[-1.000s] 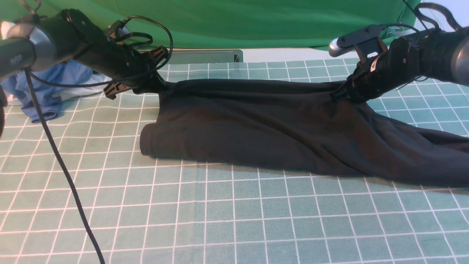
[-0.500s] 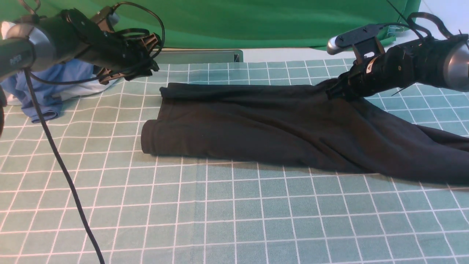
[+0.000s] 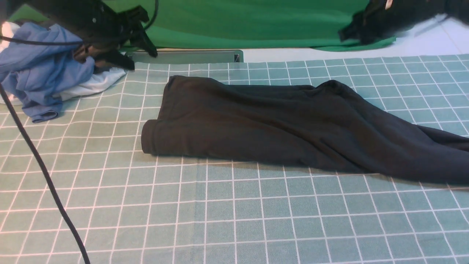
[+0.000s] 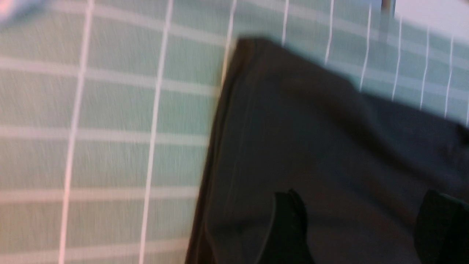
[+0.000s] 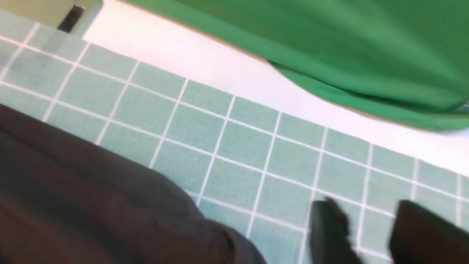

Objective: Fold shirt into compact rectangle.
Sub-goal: 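Fold the black garment in half by bringing its near edge over to the far edge, then pull the folded dark garment lengthwise by its ends to straighten it flat on the table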

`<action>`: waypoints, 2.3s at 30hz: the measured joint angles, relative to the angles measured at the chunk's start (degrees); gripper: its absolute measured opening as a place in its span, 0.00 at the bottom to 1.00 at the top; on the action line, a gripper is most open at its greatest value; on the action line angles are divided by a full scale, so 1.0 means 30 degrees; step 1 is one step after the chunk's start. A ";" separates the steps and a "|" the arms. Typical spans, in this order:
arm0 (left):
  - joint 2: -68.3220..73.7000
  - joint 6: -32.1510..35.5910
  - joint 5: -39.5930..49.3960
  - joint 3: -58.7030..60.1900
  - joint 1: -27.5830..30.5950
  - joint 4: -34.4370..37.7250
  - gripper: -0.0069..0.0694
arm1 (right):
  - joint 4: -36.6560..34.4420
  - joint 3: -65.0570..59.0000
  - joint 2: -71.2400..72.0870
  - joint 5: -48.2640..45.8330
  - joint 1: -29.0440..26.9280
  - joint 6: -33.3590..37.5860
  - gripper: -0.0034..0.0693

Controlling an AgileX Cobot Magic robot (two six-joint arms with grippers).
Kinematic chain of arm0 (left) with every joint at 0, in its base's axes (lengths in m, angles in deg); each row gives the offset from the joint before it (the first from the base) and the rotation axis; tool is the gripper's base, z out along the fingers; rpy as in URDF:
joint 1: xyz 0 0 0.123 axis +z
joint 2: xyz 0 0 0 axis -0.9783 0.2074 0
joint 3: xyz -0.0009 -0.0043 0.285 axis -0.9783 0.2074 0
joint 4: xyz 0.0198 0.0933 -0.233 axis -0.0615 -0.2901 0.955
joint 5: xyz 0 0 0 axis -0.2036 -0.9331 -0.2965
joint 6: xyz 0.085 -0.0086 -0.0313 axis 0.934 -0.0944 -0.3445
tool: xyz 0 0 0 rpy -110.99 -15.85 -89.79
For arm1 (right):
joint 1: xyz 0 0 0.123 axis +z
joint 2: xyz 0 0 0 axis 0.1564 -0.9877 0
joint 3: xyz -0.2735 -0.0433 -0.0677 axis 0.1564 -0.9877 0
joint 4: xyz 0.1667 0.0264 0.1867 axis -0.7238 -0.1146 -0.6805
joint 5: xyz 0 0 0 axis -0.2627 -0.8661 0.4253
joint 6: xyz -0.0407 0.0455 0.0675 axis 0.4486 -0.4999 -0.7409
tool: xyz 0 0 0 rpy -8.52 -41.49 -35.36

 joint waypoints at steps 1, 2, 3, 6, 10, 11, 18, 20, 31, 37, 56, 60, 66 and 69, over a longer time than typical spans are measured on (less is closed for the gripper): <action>0.0000 0.0000 0.0496 0.0154 0.0000 -0.0065 0.56 | -0.0357 0.0743 -0.0002 -0.1380 -0.0002 0.0000 0.19; -0.0055 0.0000 0.0808 0.0437 0.0000 -0.0136 0.49 | -0.0758 0.1488 0.0003 -0.2657 -0.0002 0.0016 0.14; -0.0200 0.0000 0.0947 0.0862 0.0000 -0.0157 0.41 | -0.1163 0.2183 0.0003 -0.3904 -0.0002 0.0065 0.11; -0.0980 0.0238 0.1062 0.2549 0.0000 -0.0287 0.20 | -0.2097 0.3916 0.0022 -0.6950 -0.0002 0.0610 0.09; -0.3236 0.0254 0.1231 0.6418 0.0000 -0.0720 0.11 | -0.3322 0.4839 0.0677 -0.9692 -0.0002 0.1078 0.09; -0.3505 0.0126 0.1229 0.6901 -0.0020 -0.0720 0.11 | -0.3517 0.4733 0.0858 -0.9785 -0.0002 0.1078 0.09; -0.3985 -0.0331 -0.0291 0.8792 -0.1023 -0.1342 0.30 | -0.5548 0.1847 0.3323 -1.0184 -0.0002 0.2050 0.09; -0.3985 -0.0443 -0.0777 0.8332 -0.1191 -0.1583 0.43 | -0.5548 0.1025 0.3516 -1.0305 -0.0002 0.2191 0.09; -0.2176 -0.2110 -0.1975 0.7787 -0.1213 -0.3219 0.88 | -0.5548 -0.0597 0.3479 -1.0271 0.0121 0.2162 0.09; -0.1099 -0.2003 -0.3170 0.7787 -0.1573 -0.1256 0.85 | -0.5072 -0.0636 0.3436 -1.0271 0.0140 0.1404 0.09; -0.2238 -0.1547 0.0779 0.9535 -0.2127 -0.4070 0.18 | -0.4170 -0.3815 0.6325 -1.0179 0.0156 0.1106 0.09; -0.4118 -0.1547 0.0922 1.0932 -0.2127 -0.4932 0.18 | -0.3065 -0.6261 0.8443 -1.0242 0.0156 0.1173 0.09; -0.6908 -0.1710 0.0984 1.3814 -0.2127 -0.5772 0.18 | -0.2533 -0.9279 1.0313 -1.0293 0.0156 0.1173 0.09; -0.7063 -0.2076 0.0589 1.5198 -0.2127 -0.5936 0.18 | -0.2533 -1.0315 1.0342 -1.0025 0.0156 0.1173 0.09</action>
